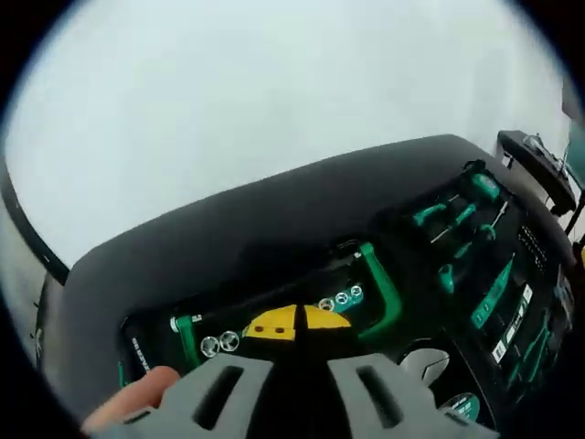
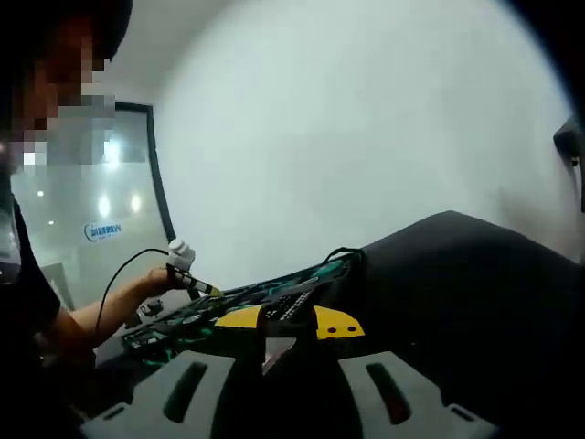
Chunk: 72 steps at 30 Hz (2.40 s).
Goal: Pick up the tools and put them into their designated positions in the toolbox.
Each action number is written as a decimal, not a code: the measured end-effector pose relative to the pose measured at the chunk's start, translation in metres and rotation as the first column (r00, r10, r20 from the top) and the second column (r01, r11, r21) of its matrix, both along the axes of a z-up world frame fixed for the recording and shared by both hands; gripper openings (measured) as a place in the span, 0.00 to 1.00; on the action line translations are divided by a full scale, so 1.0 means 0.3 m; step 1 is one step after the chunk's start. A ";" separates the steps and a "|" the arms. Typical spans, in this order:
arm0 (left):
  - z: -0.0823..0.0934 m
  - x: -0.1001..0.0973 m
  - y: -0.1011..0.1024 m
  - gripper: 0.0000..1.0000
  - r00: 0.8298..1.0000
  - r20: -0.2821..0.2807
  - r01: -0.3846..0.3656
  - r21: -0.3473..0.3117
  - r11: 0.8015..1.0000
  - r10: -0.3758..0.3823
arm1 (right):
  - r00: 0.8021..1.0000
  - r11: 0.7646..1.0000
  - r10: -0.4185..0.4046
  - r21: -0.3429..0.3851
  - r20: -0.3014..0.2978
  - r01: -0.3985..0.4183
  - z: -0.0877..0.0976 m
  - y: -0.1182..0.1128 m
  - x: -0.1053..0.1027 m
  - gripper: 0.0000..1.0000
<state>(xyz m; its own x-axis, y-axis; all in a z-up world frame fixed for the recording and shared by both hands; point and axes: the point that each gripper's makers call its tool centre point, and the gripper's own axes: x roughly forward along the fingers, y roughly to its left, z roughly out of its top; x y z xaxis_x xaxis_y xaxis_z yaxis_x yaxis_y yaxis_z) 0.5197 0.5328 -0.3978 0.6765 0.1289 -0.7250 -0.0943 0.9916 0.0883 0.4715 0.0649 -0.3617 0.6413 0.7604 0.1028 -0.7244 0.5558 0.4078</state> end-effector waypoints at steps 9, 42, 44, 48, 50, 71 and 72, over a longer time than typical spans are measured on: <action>0.053 -0.025 0.023 0.00 1.000 -0.025 -0.016 0.043 0.999 0.017 | 1.000 1.000 0.000 0.002 -0.004 0.000 -0.001 0.000 0.002 0.17; 0.003 -0.029 0.022 0.00 0.950 -0.301 0.110 0.092 0.990 -0.078 | 1.000 1.000 -0.005 0.008 -0.007 0.005 -0.002 -0.004 0.003 0.17; 0.055 -0.037 0.048 0.00 0.983 -0.176 0.065 0.108 0.992 -0.045 | 1.000 1.000 -0.004 0.015 -0.011 0.004 -0.002 -0.006 0.003 0.17; 0.088 -0.111 0.175 0.00 0.992 -0.110 -0.038 0.168 0.985 0.057 | 1.000 1.000 -0.005 0.014 -0.013 0.005 -0.003 -0.005 0.006 0.17; 0.053 -0.132 0.192 0.00 0.988 -0.145 -0.042 0.123 0.992 0.060 | 1.000 1.000 -0.001 0.008 -0.013 0.001 -0.006 0.000 0.004 0.17; -0.029 -0.076 0.151 0.00 0.927 -0.372 0.106 0.131 0.986 -0.051 | 1.000 1.000 -0.003 -0.003 -0.019 0.003 -0.014 0.001 0.007 0.17; -0.029 -0.074 0.157 0.00 0.928 -0.368 0.111 0.113 0.987 -0.062 | 1.000 1.000 -0.004 -0.002 -0.018 0.004 -0.014 0.000 0.007 0.17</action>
